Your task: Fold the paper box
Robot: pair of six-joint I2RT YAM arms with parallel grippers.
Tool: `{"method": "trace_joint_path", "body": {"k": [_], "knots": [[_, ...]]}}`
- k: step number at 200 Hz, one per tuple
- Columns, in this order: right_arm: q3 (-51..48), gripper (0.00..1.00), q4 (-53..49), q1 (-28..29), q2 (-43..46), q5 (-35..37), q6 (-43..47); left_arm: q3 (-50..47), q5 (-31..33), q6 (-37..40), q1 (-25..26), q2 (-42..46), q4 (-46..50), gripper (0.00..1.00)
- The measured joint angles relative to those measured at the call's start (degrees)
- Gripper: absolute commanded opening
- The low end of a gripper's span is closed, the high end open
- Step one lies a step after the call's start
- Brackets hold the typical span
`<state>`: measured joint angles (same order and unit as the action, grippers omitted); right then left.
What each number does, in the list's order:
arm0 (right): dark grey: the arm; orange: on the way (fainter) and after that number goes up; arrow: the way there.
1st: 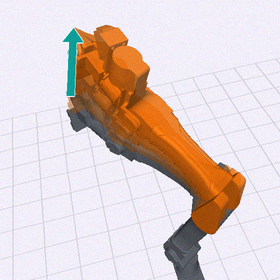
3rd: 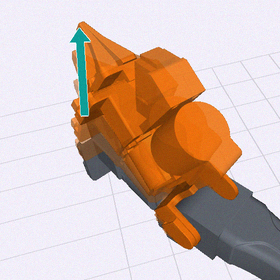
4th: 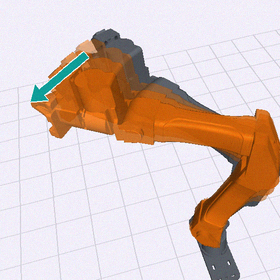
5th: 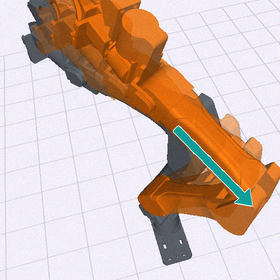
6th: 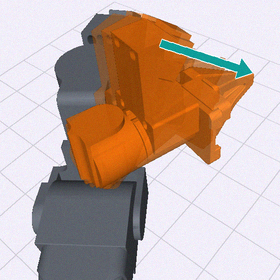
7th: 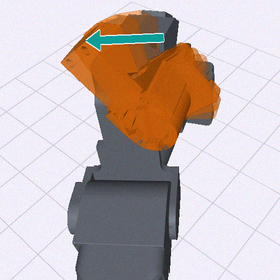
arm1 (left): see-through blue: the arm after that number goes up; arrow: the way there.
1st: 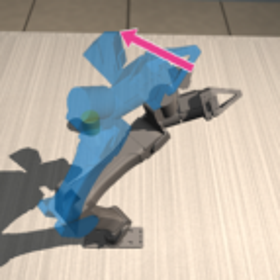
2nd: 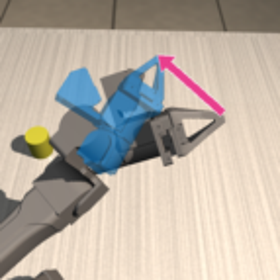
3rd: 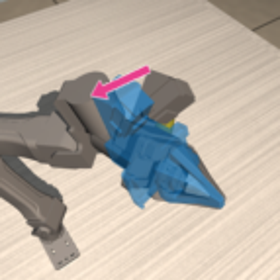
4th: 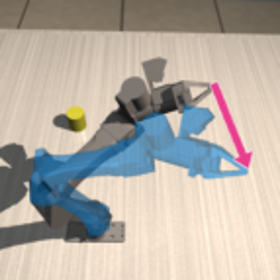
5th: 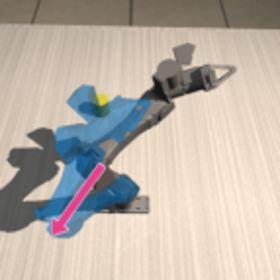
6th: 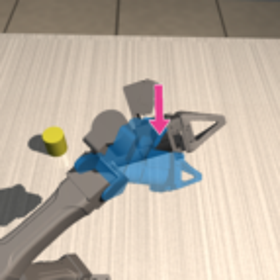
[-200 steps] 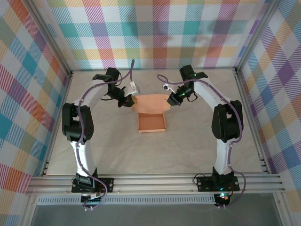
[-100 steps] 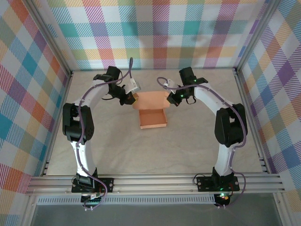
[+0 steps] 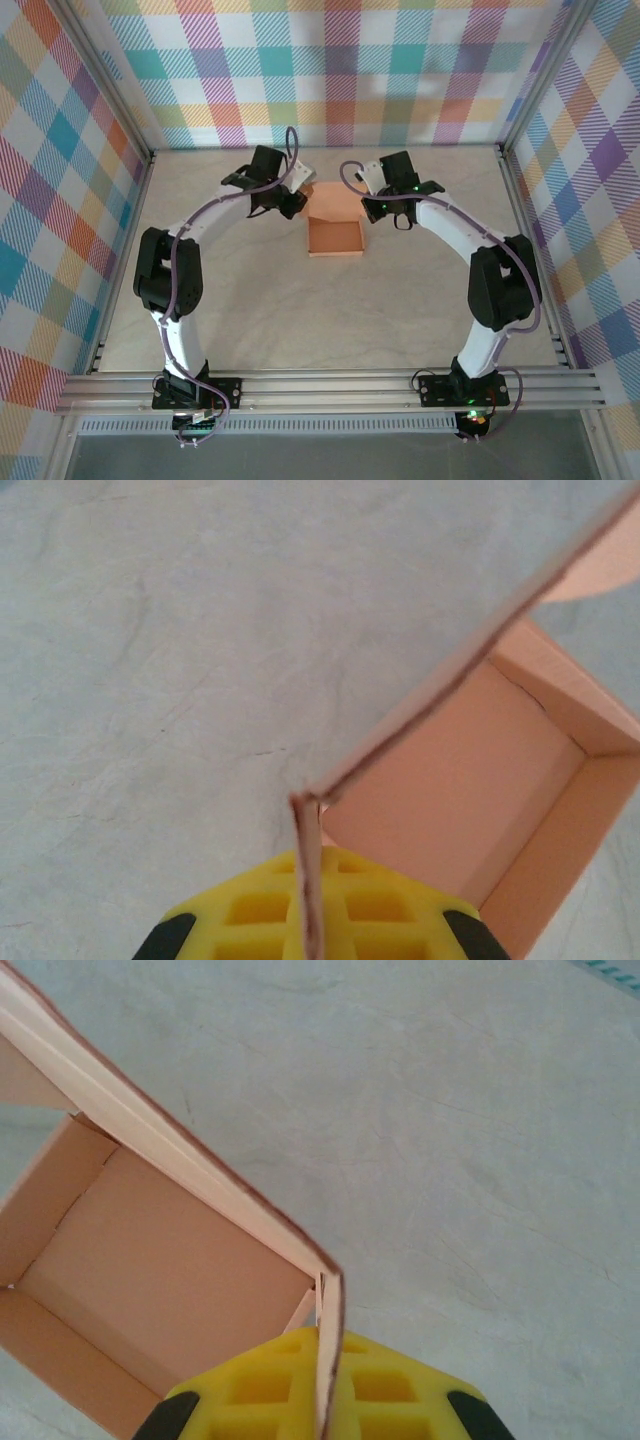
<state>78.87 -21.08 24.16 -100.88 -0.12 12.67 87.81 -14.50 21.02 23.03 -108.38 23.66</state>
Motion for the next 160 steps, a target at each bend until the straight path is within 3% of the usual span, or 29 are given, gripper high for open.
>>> {"method": "trace_joint_path", "body": {"k": [67,160], "knots": [[-5.4,0.0,8.7,4.7,2.7,12.3,-16.3,-1.5,14.2,-18.4,4.5,0.0,-9.5,0.0],[-6.3,0.0,12.5,6.8,1.9,24.6,-29.8,-12.6,22.6,-24.5,9.9,0.0,-28.2,0.0]]}}
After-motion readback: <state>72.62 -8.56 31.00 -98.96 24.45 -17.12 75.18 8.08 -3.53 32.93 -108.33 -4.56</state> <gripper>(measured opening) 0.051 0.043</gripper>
